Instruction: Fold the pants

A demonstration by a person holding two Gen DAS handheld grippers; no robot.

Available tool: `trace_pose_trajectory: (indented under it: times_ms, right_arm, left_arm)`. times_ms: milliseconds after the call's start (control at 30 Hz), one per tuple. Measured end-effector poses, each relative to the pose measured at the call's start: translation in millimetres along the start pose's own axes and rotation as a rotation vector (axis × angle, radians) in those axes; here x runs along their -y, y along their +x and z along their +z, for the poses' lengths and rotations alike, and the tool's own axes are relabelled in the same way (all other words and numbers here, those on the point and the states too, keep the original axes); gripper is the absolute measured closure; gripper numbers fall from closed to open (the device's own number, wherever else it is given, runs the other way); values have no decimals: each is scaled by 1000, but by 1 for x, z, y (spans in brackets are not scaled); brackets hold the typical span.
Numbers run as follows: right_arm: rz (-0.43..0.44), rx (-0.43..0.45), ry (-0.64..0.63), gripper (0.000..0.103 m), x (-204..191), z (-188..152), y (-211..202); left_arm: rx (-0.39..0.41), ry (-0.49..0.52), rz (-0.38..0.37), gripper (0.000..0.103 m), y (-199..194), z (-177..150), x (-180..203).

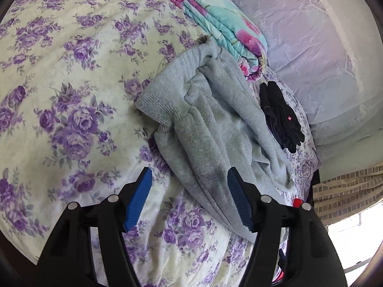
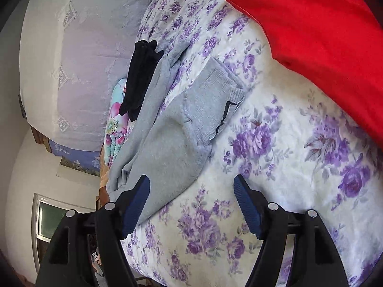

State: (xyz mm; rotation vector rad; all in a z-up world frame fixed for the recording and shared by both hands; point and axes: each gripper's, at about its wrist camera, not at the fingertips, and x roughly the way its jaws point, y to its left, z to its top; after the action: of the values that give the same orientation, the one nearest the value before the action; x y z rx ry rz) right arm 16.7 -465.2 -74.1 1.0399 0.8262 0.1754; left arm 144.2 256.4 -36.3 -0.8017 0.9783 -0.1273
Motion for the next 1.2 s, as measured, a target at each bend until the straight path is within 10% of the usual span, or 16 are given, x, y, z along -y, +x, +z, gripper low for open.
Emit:
trace_pose_trajectory:
  times_ms: [367, 467, 567, 833, 1000, 1200]
  right_arm:
    - [0, 25, -50, 30, -21, 18, 43]
    - [65, 22, 2, 84, -11, 24, 48]
    - [96, 45, 26, 94, -5, 23, 37]
    - [116, 85, -87, 95, -19, 15, -29]
    - [-18, -89, -1, 89, 25, 1, -7]
    - [-45, 104, -23, 62, 11, 15, -75]
  left_arm:
    - [-3, -108, 45, 45, 48, 34, -6]
    - [-21, -105, 17, 81, 44, 31, -5]
    - [-6, -94, -29, 88, 23, 26, 1]
    - [-37, -57, -151, 89, -19, 3, 16]
    - [-111, -185, -104, 87, 11, -18, -34]
    - [-60, -152, -110, 61, -7, -27, -43]
